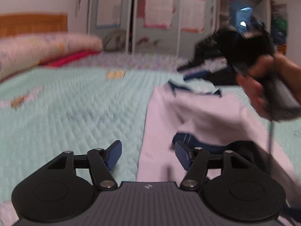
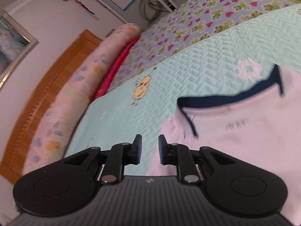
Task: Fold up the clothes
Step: 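Grasp the navy strip with the right gripper and lay it along the shirt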
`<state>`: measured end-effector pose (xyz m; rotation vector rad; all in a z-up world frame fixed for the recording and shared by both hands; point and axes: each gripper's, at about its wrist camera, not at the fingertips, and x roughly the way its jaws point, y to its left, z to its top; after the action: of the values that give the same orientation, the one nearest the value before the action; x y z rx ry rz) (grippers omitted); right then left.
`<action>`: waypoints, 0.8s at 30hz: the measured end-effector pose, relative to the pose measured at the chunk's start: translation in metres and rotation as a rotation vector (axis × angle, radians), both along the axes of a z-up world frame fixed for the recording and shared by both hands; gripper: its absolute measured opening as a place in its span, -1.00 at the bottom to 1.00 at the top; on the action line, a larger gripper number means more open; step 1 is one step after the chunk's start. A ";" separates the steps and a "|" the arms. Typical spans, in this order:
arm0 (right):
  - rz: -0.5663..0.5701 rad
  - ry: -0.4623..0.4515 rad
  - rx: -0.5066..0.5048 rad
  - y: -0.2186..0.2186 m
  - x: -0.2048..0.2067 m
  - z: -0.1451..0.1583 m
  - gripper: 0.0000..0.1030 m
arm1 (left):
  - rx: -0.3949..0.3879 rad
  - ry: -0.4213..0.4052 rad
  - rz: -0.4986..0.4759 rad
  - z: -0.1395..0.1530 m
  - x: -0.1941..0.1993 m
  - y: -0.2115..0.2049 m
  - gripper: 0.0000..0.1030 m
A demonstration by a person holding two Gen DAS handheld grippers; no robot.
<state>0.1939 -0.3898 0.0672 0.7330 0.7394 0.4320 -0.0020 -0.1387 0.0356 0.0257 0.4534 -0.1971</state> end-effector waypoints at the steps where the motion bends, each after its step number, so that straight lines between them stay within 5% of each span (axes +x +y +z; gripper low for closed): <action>1: 0.002 -0.002 0.014 -0.005 -0.016 0.004 -0.62 | 0.002 -0.003 -0.022 0.005 -0.006 0.000 0.25; 6: -0.061 0.035 0.074 -0.028 -0.101 0.008 -0.61 | -0.058 0.119 -0.142 0.008 -0.020 -0.003 -0.11; 15: -0.226 0.182 0.200 -0.052 -0.200 -0.044 -0.60 | -0.301 0.131 -0.196 0.035 0.046 -0.021 -0.11; 18: -0.240 0.229 0.225 -0.052 -0.224 -0.063 -0.59 | -0.301 0.155 -0.178 0.025 0.070 -0.029 -0.12; 22: -0.257 0.250 0.253 -0.053 -0.240 -0.081 -0.63 | -0.218 0.313 -0.132 -0.020 0.093 -0.032 -0.30; 24: -0.259 0.241 0.261 -0.054 -0.240 -0.082 -0.63 | -0.196 0.262 -0.155 -0.022 0.087 -0.031 -0.30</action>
<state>-0.0465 -0.4433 -0.0150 1.1253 0.8084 0.2065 0.0848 -0.1696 0.0133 -0.1588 0.6920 -0.3996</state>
